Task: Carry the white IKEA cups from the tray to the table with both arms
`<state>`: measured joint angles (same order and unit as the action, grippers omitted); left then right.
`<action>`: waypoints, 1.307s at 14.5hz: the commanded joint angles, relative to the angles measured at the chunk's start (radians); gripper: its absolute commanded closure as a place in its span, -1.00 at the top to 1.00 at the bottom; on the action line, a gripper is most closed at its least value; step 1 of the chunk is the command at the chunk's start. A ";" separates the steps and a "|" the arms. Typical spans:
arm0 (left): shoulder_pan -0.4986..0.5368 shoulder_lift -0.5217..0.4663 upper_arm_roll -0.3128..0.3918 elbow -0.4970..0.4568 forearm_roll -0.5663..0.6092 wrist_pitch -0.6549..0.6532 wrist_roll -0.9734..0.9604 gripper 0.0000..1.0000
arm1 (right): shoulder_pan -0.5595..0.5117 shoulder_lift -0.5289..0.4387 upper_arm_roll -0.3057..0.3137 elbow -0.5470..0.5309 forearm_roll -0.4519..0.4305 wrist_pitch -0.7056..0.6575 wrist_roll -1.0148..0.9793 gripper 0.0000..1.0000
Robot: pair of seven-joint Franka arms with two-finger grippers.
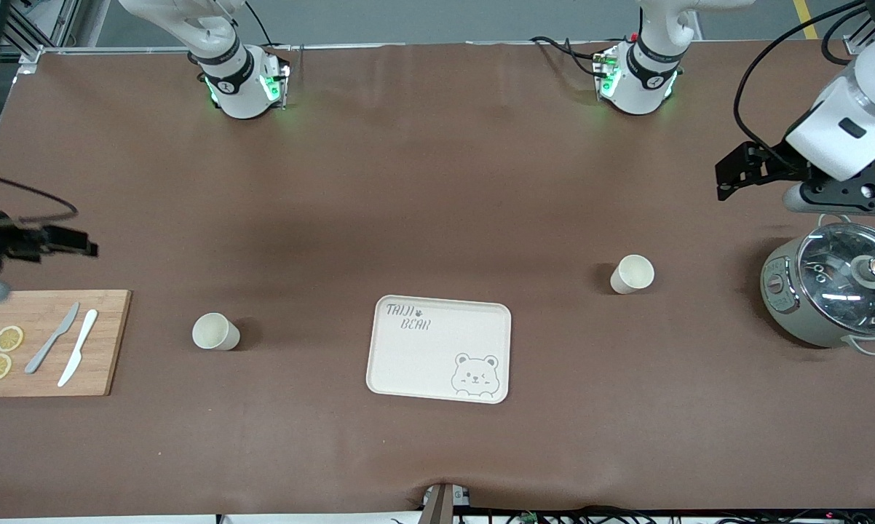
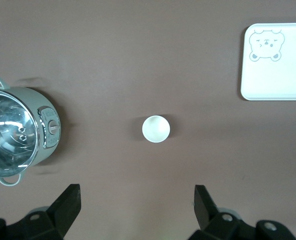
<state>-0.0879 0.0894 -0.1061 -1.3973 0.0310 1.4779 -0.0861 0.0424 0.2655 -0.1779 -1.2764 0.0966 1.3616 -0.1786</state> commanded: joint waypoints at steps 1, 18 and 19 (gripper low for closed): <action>0.020 -0.030 -0.018 -0.037 -0.005 0.002 0.014 1.00 | -0.012 -0.110 0.008 -0.043 -0.034 -0.051 0.016 1.00; 0.020 -0.014 -0.014 -0.029 -0.006 0.009 0.045 1.00 | -0.006 -0.224 0.015 -0.271 -0.080 0.114 0.103 1.00; 0.020 -0.017 -0.012 -0.029 -0.005 0.009 0.045 1.00 | -0.006 -0.223 0.015 -0.271 -0.080 0.119 0.102 1.00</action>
<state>-0.0777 0.0993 -0.1106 -1.4230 0.0310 1.4834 -0.0599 0.0326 0.0699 -0.1652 -1.5156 0.0363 1.4635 -0.0915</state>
